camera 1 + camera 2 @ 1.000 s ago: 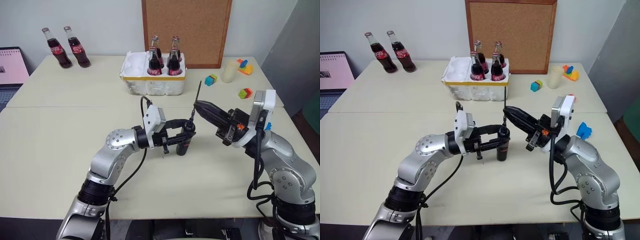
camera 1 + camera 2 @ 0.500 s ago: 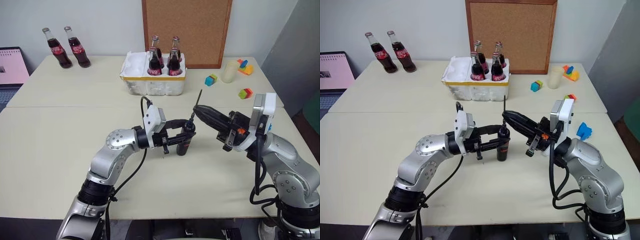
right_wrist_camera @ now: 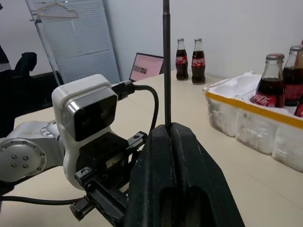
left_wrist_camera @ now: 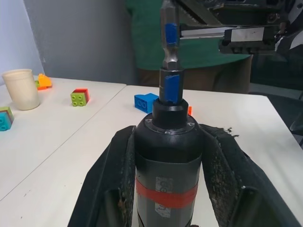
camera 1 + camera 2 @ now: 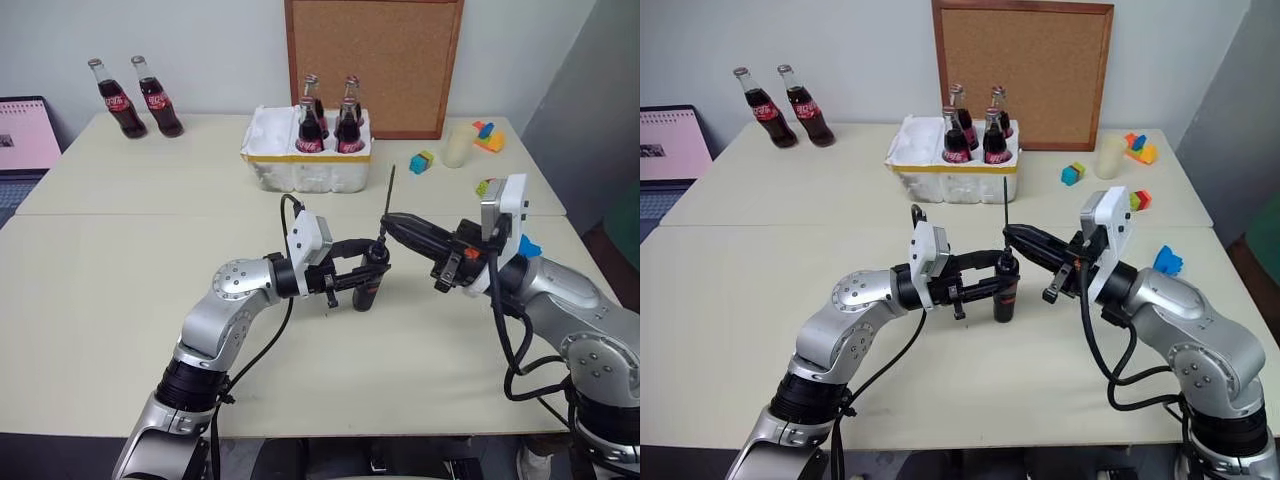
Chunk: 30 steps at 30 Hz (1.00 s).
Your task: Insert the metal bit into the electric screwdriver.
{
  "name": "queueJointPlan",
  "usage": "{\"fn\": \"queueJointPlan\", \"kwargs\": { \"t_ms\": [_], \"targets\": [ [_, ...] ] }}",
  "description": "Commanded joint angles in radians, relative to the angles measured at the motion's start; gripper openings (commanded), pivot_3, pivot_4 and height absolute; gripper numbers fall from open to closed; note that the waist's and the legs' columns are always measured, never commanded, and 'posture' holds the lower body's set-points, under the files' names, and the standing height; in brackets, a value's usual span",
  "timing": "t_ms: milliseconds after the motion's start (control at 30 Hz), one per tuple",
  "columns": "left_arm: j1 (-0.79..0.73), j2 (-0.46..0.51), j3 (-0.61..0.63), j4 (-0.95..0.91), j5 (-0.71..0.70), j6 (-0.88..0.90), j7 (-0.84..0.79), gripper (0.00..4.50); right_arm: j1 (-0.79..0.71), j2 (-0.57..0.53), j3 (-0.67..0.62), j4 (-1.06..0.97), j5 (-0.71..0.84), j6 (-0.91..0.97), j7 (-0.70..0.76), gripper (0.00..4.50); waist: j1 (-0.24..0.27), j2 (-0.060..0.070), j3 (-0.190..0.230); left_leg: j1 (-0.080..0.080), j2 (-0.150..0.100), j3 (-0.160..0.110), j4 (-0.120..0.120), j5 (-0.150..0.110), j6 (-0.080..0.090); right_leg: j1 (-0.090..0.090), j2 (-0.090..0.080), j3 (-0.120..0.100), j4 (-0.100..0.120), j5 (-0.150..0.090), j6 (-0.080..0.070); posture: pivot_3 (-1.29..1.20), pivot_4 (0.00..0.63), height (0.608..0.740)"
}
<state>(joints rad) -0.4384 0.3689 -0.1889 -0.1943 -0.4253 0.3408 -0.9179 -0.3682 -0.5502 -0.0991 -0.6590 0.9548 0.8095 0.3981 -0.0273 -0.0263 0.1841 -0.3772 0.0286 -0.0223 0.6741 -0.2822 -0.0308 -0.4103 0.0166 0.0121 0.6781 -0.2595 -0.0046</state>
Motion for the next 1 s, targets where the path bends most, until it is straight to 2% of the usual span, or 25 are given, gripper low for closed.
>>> {"fn": "queueJointPlan", "kwargs": {
  "t_ms": [33, 267, 600, 900, 1000],
  "targets": [
    [0.011, 0.008, -0.009, -0.018, 0.01, 0.002, -0.002, 1.63, 0.0, -0.029, -0.017, 0.005, 0.055, 0.068, -0.036, 0.0, 0.0, 0.0, 0.0, 0.0, 0.0, 0.0, 0.0, 0.0, 0.0, 0.0, 0.0, 0.0, 0.0, 0.0, 0.0, 0.0, 0.15, 0.74],
    [0.011, 0.008, -0.004, -0.015, 0.011, 0.002, 0.002, 1.63, 0.013, -0.086, -0.024, -0.029, 0.094, 0.077, -0.006, 0.0, 0.0, 0.0, 0.0, 0.0, 0.0, 0.001, -0.009, 0.0, 0.0, 0.0, 0.0, 0.001, -0.005, 0.0, 0.0, 0.0, 0.15, 0.74],
    [0.006, 0.004, -0.005, -0.015, 0.012, -0.002, 0.004, 1.63, -0.04, -0.121, -0.01, -0.047, 0.149, 0.132, -0.064, 0.0, -0.001, 0.0, 0.0, 0.0, 0.0, 0.001, -0.011, 0.0, 0.0, 0.0, 0.0, 0.0, -0.006, 0.0, 0.0, 0.0, 0.15, 0.74],
    [0.009, 0.003, -0.009, -0.018, 0.015, -0.004, 0.003, 1.63, -0.034, -0.141, -0.013, -0.062, 0.092, 0.077, -0.01, 0.0, 0.0, 0.0, 0.0, -0.001, 0.0, 0.0, -0.011, 0.0, 0.0, -0.001, 0.0, 0.0, -0.008, 0.0, 0.0, 0.0, 0.15, 0.74],
    [0.014, 0.004, -0.013, -0.024, 0.017, -0.006, 0.0, 1.63, -0.041, -0.133, -0.028, -0.053, 0.086, 0.068, -0.028, 0.58, 0.0, 0.0, 0.0, -0.001, 0.0, 0.0, -0.011, 0.0, 0.0, -0.001, 0.0, -0.001, -0.009, 0.0, 0.0, 0.0, 0.15, 0.74]
  ]
}}
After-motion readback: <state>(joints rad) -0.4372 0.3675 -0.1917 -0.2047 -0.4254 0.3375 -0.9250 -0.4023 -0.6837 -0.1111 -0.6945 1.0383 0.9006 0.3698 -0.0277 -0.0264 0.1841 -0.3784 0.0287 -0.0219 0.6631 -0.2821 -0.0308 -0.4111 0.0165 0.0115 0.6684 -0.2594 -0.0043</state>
